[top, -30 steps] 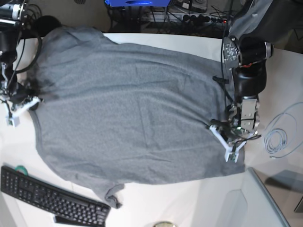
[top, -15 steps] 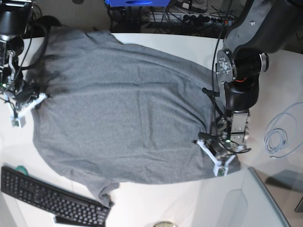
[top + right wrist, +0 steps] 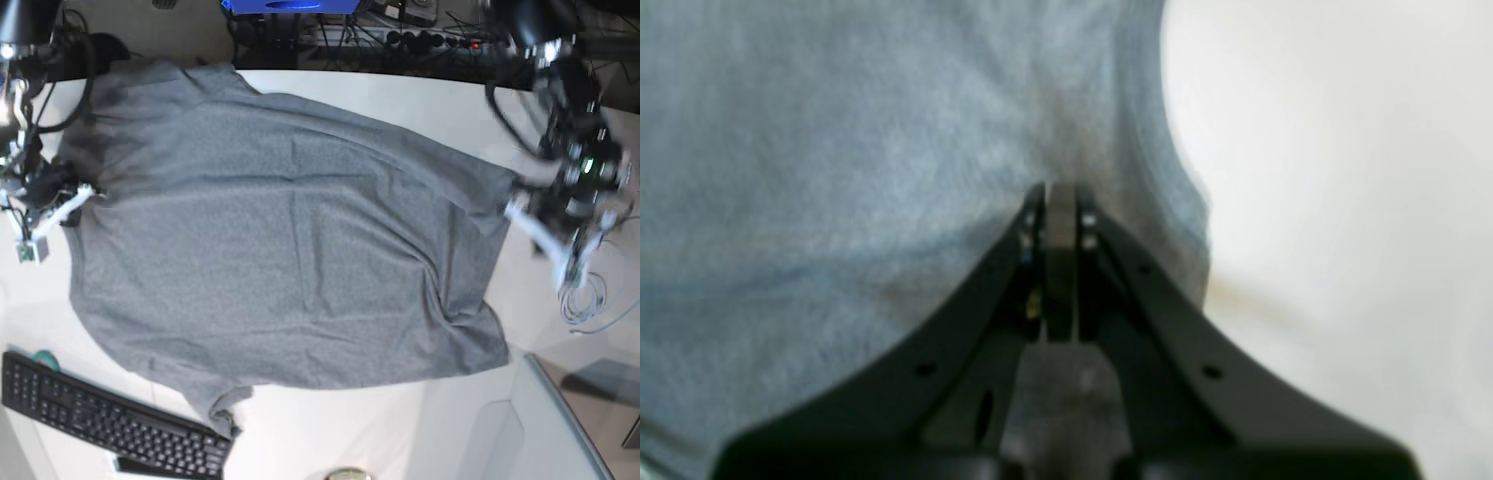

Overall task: Layout the t-shirt on the table in an organized manner, then fold the t-shirt properly
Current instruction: 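Drag the t-shirt side back toward the left gripper's start and regrasp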

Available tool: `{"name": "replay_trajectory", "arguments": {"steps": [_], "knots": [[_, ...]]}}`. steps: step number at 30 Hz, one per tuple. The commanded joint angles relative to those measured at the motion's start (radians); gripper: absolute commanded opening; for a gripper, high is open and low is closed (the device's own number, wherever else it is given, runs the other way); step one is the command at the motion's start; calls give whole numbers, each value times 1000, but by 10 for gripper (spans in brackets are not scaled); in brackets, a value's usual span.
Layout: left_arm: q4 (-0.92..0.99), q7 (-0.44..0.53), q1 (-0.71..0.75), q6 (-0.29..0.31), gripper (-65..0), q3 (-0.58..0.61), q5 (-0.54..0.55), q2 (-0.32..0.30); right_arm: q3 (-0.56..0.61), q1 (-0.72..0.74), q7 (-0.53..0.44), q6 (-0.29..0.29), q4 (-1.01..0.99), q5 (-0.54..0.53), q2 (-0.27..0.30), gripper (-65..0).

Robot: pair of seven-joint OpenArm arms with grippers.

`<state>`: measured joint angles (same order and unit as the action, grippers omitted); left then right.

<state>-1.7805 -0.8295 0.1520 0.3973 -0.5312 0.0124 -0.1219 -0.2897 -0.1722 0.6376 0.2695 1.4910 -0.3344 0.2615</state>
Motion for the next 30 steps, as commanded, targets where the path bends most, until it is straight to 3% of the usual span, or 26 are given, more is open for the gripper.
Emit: {"name": "replay_trajectory", "arguments": {"steps": [1, 4, 7, 10, 12, 16, 21, 26, 30], "knots": [[-25, 19, 27, -1, -650, -57, 56, -3, -4, -14, -20, 9, 53, -16, 9, -650], [12, 131, 134, 1, -650, -224, 202, 11, -6, -82, -22, 9, 130, -16, -9, -650], [126, 309, 211, 2, -650, -255, 303, -17, -13, -131, -22, 9, 173, -16, -20, -650], [206, 408, 237, 2, -372, -254, 373, -28, -18, -152, -22, 9, 187, -16, -38, -650], [247, 411, 231, 2, -311, -254, 401, -26, -16, -158, -22, 9, 187, -16, -38, -650], [354, 416, 180, 9, -304, -254, 432, -23, -15, -160, -22, 9, 187, -16, -52, -650], [457, 410, 103, 114, -301, -254, 426, -23, -18, -161, -22, 9, 187, -16, -58, -650], [482, 413, 90, 131, -291, -194, 426, -26, -18, -161, -22, 11, 182, -16, -58, -650], [506, 414, 84, 130, -171, -131, 426, -28, -18, -160, -22, 11, 182, -16, -58, -650]]}}
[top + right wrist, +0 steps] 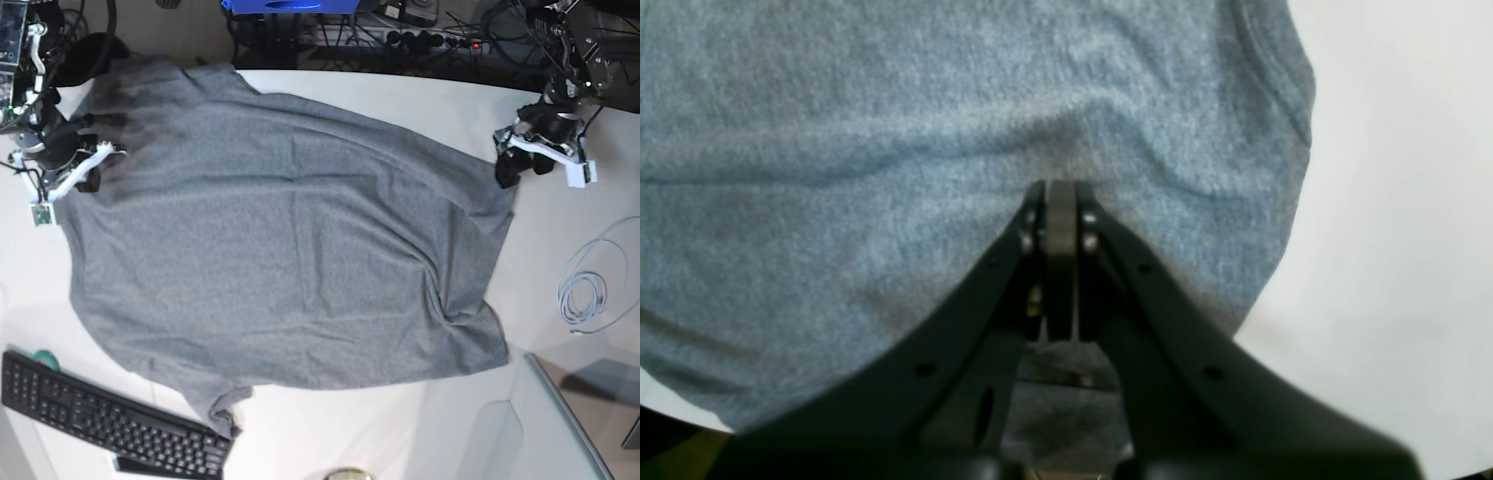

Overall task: Layout the t-shirt on the table in an organized manner, then fold the t-shirt properly
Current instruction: 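Drag the t-shirt side back toward the left gripper's start and regrasp, then pull the t-shirt corners apart with both grippers to straighten it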

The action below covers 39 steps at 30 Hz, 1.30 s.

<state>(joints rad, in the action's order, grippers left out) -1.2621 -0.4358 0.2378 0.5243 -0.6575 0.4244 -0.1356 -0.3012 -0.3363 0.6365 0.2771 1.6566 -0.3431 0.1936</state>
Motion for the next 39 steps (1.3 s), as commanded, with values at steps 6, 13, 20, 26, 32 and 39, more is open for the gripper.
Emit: {"name": "replay_trajectory", "arguments": {"steps": [6, 13, 20, 26, 32, 39], "knots": [[61, 21, -42, 1, -196, 12, 14, -16, -6, 4, -20, 3, 17, -7, 10, -650], [101, 21, -71, 4, -217, 15, 12, -16, -6, 1, -20, 4, 12, -11, 7, -650], [98, 16, -59, 4, -456, 14, 12, -17, -40, -28, -22, 4, 41, -29, -21, -650], [46, 13, -27, 3, -650, 11, 12, -17, -230, -65, -16, 15, 63, -167, -92, -627], [-54, 13, 30, 1, -650, 8, 12, -16, -244, -120, 67, 150, 30, -172, -56, -315], [-74, -44, 51, 1, -650, 6, 14, -11, -286, -132, 84, 227, -89, -170, -61, -267]]}}
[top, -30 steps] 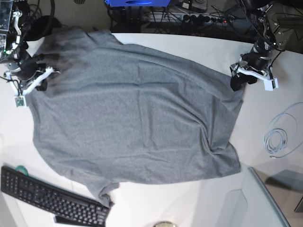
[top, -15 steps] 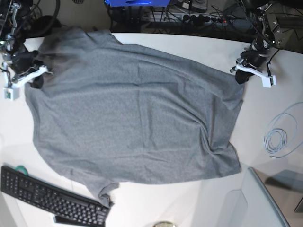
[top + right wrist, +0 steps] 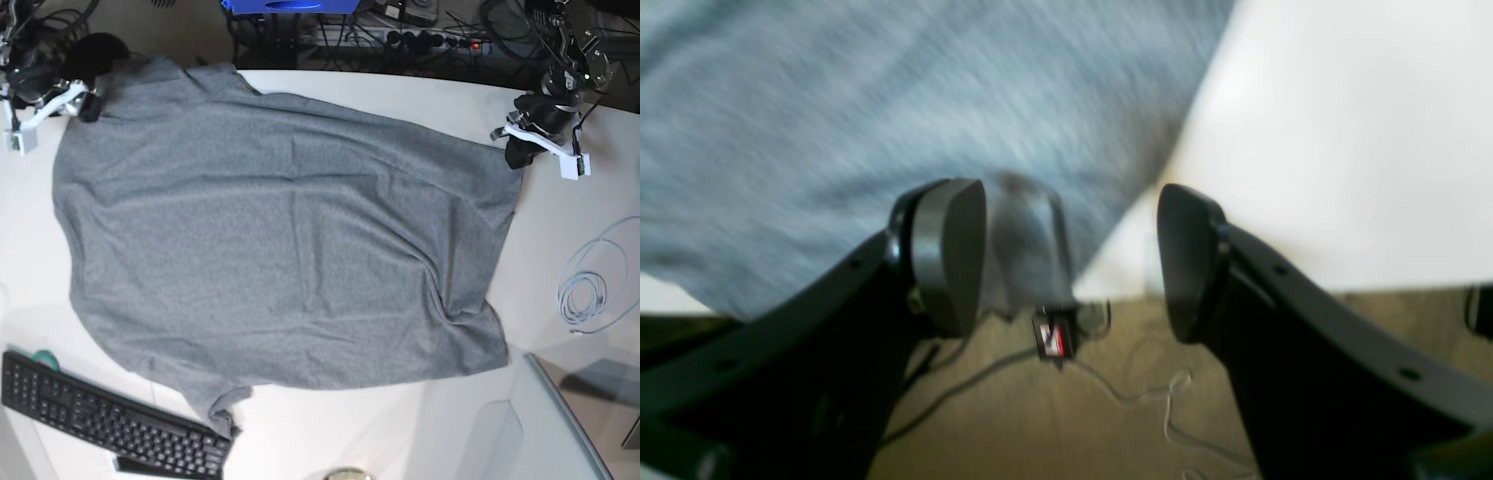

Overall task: Layout the t-shirt on the table in an organized manner, then fold the t-shirt properly
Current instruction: 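Pull the t-shirt corners apart with both grippers to straighten it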

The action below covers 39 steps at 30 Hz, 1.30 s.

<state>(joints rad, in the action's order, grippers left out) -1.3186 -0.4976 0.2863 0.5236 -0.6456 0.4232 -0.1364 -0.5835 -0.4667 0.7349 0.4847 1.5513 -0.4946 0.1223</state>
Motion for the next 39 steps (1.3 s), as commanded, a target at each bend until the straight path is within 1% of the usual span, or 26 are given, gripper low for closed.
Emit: {"name": "replay_trajectory", "arguments": {"steps": [1, 7, 9, 13, 18, 21, 23, 25, 27, 30, 33, 39], "knots": [[-17, 18, 3, 2, -650, -6, 15, -9, -2, -8, -15, 26, 7, -19, 14, -267], [-19, 18, 4, 2, -650, -3, 15, -9, 0, -17, -15, 33, -2, -19, 10, -267], [-19, 18, 4, 2, -650, -3, 15, -9, 0, -17, -15, 44, -2, -19, 9, -267], [-19, 18, 4, 2, -650, -4, 15, -9, 1, -17, 27, 73, -4, -19, 7, -269], [-40, 18, 27, 2, -650, -4, 15, -9, 3, -20, 33, 76, -4, -19, 7, -269], [-54, 18, 37, 2, -650, -6, 15, -9, 50, -25, 31, 76, -4, -19, 7, -272], [-68, 18, 40, 2, -650, -6, 15, -7, 73, -25, 30, 76, -4, -19, 7, -314], [-69, 18, 40, 2, -650, -6, 15, -7, 82, -23, 30, 76, -4, -19, 6, -404], [-69, 18, 41, 2, -650, -6, 15, -7, 78, -22, 31, 76, -4, -19, -13, -498], [-69, 18, 55, 2, -650, -6, 16, -7, 76, -22, 31, 76, -4, -19, -13, -647], [-91, 17, 72, 2, -650, -7, 16, -7, 75, -36, 33, 76, 1, -19, -13, -639], [-172, 17, 152, 2, -650, -7, 22, -6, 75, -54, 33, 73, 28, -19, -14, -644]]}}
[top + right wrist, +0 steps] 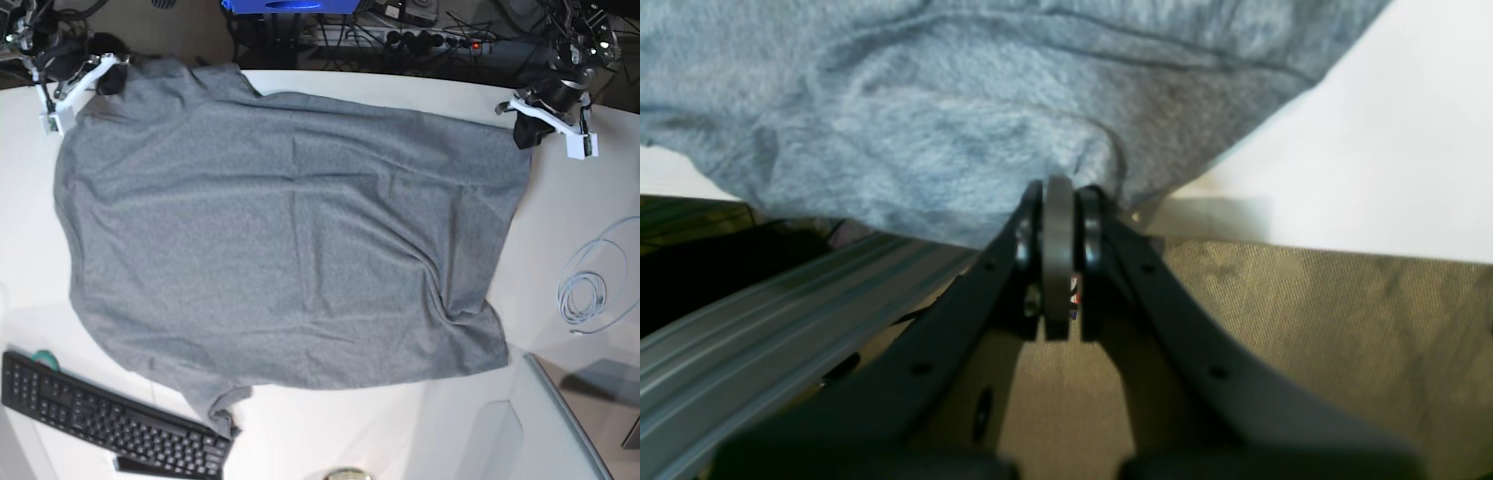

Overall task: Layout the t-shirt on the table in an organized manner, then fold the t-shirt properly
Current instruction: 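Pull the t-shirt corners apart with both grippers to straighten it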

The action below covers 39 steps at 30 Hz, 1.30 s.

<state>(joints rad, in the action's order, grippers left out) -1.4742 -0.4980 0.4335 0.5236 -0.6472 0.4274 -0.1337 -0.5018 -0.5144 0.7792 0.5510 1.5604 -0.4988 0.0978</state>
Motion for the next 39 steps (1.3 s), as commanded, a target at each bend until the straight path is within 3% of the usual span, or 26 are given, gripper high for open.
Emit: {"name": "replay_trajectory", "arguments": {"steps": [1, 5, 11, 16, 25, 39], "knots": [[-29, 17, 17, 2, -650, -6, 18, -8, -7, -6, -11, 7, 19, -14, 12, -644], [-75, 17, 70, 0, -650, -10, 20, -7, -7, -10, -11, 7, 19, -14, 12, -644], [-138, 6, 124, 0, -650, -121, 11, 59, -51, -11, -7, 7, 45, -14, 13, -644], [-184, -132, 136, 2, -650, -171, 15, 70, -79, -25, 53, 8, 128, -14, 13, -644], [-208, -146, 138, 5, -650, -176, 17, 96, -80, -28, 53, 8, 130, -14, 13, -644], [-313, -182, 275, 7, -650, -178, 20, 99, -80, -39, 55, 8, 136, -14, 30, -645]]}}
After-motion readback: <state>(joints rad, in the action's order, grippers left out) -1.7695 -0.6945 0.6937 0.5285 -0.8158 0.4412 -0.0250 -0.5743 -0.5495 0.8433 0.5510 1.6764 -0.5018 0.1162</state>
